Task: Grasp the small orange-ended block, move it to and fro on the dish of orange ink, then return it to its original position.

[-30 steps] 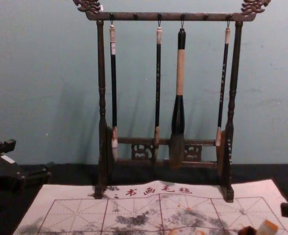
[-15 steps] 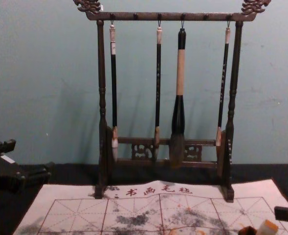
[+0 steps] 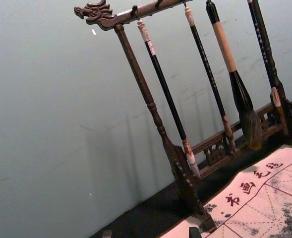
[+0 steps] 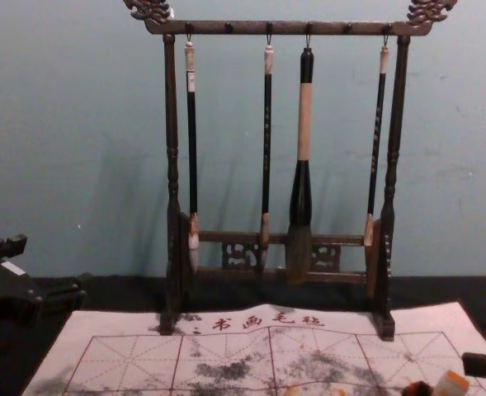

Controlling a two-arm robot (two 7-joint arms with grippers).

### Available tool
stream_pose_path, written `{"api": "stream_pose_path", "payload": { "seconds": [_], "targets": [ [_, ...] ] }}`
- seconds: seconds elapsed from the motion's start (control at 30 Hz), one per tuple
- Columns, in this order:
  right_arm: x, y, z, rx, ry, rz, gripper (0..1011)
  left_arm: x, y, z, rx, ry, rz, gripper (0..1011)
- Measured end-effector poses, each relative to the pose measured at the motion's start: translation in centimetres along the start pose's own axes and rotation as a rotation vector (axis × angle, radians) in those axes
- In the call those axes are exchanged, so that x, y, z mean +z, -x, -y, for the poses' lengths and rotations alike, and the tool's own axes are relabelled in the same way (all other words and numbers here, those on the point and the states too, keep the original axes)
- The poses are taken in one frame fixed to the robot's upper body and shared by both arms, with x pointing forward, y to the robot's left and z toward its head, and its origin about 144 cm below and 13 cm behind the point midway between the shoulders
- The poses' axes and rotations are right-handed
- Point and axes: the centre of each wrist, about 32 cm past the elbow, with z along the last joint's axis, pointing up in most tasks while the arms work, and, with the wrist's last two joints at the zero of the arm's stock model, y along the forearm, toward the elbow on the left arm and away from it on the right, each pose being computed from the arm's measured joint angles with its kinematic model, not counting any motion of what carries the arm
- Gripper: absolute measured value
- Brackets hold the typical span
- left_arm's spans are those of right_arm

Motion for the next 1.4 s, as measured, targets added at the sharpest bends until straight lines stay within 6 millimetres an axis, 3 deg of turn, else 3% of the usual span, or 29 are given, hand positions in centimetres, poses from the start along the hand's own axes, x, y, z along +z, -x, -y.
{"api": "stream_pose_path", "payload": {
  "seconds": [0.3, 0.4, 0.77, 1.3, 1.4],
  "targets": [
    [0.01, 0.00, 0.01, 0.000, 0.000, 0.001, 1000, 0.00, 0.00, 0.00, 0.000, 0.000, 0.000, 1001],
    [0.01, 0.00, 0.01, 0.001, 0.000, 0.001, 952, 0.00, 0.00, 0.00, 0.000, 0.000, 0.000, 1001],
    [-0.01, 0.02, 0.00, 0.001, 0.000, 0.001, 668, 0.00, 0.00, 0.00, 0.000, 0.000, 0.000, 1001],
    [-0.01, 0.02, 0.00, 0.001, -0.001, 0.002, 136, 0.00, 0.00, 0.00, 0.000, 0.000, 0.000, 1001],
    [-0.01, 0.02, 0.00, 0.001, -0.001, 0.002, 90, 0.00, 0.00, 0.00, 0.000, 0.000, 0.000, 1001]
  ]
}}
